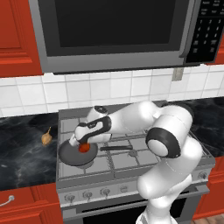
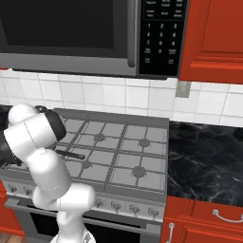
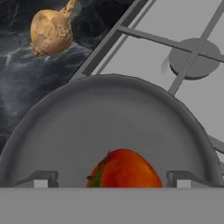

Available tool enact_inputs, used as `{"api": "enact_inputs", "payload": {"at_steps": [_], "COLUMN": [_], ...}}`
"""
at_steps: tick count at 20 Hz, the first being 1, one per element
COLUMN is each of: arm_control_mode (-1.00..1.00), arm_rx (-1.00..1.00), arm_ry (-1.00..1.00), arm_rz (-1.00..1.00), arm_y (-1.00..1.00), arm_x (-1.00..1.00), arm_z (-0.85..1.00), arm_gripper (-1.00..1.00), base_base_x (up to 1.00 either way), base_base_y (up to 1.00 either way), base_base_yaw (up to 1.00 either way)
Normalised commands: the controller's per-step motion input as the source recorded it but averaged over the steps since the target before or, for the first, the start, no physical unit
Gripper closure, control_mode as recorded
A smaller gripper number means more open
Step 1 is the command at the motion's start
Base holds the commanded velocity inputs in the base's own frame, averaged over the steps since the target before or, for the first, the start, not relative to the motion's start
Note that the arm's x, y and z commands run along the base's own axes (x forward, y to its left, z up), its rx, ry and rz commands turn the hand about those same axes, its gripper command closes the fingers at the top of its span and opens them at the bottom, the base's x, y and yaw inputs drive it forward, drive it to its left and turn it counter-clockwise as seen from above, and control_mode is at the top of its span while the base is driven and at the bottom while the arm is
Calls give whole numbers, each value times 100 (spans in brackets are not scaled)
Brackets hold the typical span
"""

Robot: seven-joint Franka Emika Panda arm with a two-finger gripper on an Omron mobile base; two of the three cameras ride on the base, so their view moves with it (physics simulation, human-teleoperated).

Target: Place the pan on the front left burner on the stove. Then place the tomato and the onion in the pan and turn on the front left burner.

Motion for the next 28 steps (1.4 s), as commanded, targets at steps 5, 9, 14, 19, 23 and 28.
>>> {"api": "enact_inputs", "payload": {"at_steps": [5,9,14,19,23,28], "arm_control_mode": [-100,-100,-100,-100,-100,-100], "arm_rx": [0,0,0,0,0,0], "arm_ry": [-1,0,0,0,0,-1], "arm_rz": [0,0,0,-1,-6,-1], "arm_y": [21,39,48,59,56,28], "arm_x": [0,0,3,19,42,6], "arm_z": [42,31,19,1,-6,-3], "arm_gripper": [-100,-100,-100,-100,-100,-100], "base_base_x": [0,0,0,0,0,0], "base_base_y": [0,0,0,0,0,0], "base_base_yaw": [0,0,0,0,0,0]}}
